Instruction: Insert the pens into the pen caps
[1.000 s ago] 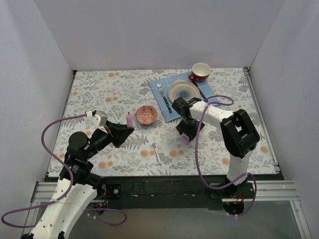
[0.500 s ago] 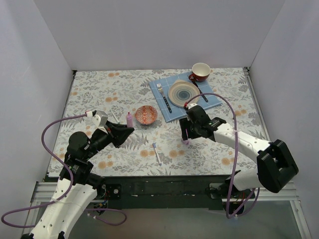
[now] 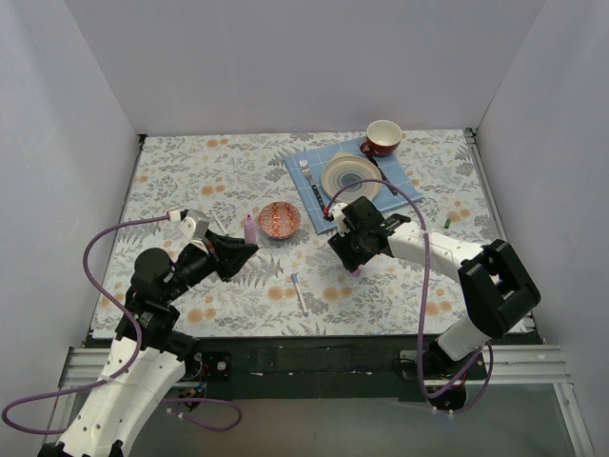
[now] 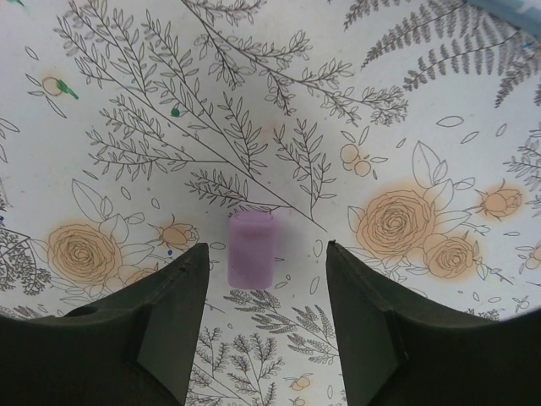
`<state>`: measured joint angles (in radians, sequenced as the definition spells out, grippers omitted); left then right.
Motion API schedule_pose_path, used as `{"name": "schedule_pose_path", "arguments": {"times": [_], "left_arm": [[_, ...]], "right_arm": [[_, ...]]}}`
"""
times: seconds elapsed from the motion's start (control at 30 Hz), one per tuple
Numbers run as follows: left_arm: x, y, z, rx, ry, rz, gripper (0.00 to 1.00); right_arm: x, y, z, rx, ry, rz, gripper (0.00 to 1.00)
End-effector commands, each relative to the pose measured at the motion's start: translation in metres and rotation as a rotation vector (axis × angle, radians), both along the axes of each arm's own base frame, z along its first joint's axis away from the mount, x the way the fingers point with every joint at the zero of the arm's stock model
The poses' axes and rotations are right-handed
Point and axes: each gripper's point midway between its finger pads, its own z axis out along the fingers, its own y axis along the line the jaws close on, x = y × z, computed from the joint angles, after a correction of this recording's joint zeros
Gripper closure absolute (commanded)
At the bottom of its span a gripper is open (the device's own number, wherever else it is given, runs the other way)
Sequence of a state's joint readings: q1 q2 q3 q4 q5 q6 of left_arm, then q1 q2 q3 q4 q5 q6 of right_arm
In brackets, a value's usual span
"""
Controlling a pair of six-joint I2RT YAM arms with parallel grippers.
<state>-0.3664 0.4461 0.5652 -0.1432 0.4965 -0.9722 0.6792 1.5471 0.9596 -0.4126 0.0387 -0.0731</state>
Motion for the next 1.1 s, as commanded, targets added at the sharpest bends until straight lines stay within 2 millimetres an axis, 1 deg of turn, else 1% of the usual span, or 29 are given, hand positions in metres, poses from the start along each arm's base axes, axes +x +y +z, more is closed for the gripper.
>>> {"name": "schedule_pose_path", "arguments": {"times": [0.0,0.13,0.27,0.3,0.4,0.5,0.6,0.63,0.7,0.73,0.77,0.83,0.87,0.93,0.97,1.0,1.07], "left_arm": [[-0.001,-0.001,0.001,0.003,-0.007,-0.008,1.0],[0.0,-0.001,0.0,0.005,-0.005,-0.007,1.0],[0.0,-0.002,-0.001,0.007,0.0,-0.01,1.0],[0.001,-0.001,-0.001,0.008,-0.001,-0.007,1.0],[0.0,-0.001,-0.001,0.007,0.003,-0.007,1.0],[0.001,-0.002,-0.003,0.008,0.01,-0.008,1.0],[0.001,-0.003,-0.003,0.003,0.018,-0.016,1.0],[0.002,-0.004,-0.004,-0.003,0.029,-0.015,1.0],[0.002,-0.006,-0.003,-0.019,0.04,-0.024,1.0],[0.002,-0.008,-0.003,-0.037,0.066,-0.029,1.0],[0.003,-0.008,-0.004,-0.045,0.08,-0.025,1.0],[0.005,-0.009,-0.006,-0.064,0.115,-0.015,1.0],[0.009,-0.009,-0.011,-0.063,0.138,-0.007,1.0],[0.013,-0.009,-0.019,-0.054,0.169,0.003,1.0],[0.016,-0.009,-0.024,-0.04,0.19,0.012,1.0],[0.019,-0.008,-0.027,-0.026,0.206,0.027,1.0],[0.022,-0.007,-0.032,0.007,0.205,0.034,1.0]], "right_arm": [[-0.001,0.003,-0.008,-0.017,0.021,0.065,0.37],[-0.002,0.002,-0.016,-0.028,0.034,0.067,0.42],[-0.002,0.003,-0.025,-0.038,0.049,0.066,0.44],[-0.006,0.007,-0.027,-0.021,0.072,0.08,0.45],[-0.014,0.004,-0.038,-0.027,0.108,0.077,0.48],[-0.017,0.001,-0.043,-0.032,0.115,0.063,0.51],[-0.017,-0.001,-0.046,-0.043,0.121,0.052,0.6],[-0.016,-0.001,-0.044,-0.045,0.117,0.049,0.67],[-0.014,-0.002,-0.042,-0.053,0.112,0.039,0.77],[-0.01,-0.004,-0.039,-0.063,0.094,0.028,0.86],[-0.008,-0.006,-0.035,-0.073,0.085,0.011,0.9],[-0.003,-0.004,-0.023,-0.061,0.064,-0.011,0.99],[0.006,0.003,-0.005,-0.024,0.025,-0.026,0.99],[0.013,0.011,0.017,0.026,0.003,-0.062,0.99],[0.022,0.026,0.047,0.11,-0.038,-0.078,0.99],[0.027,0.035,0.064,0.171,-0.045,-0.128,0.99],[0.038,0.051,0.105,0.293,-0.097,-0.168,0.99]]}}
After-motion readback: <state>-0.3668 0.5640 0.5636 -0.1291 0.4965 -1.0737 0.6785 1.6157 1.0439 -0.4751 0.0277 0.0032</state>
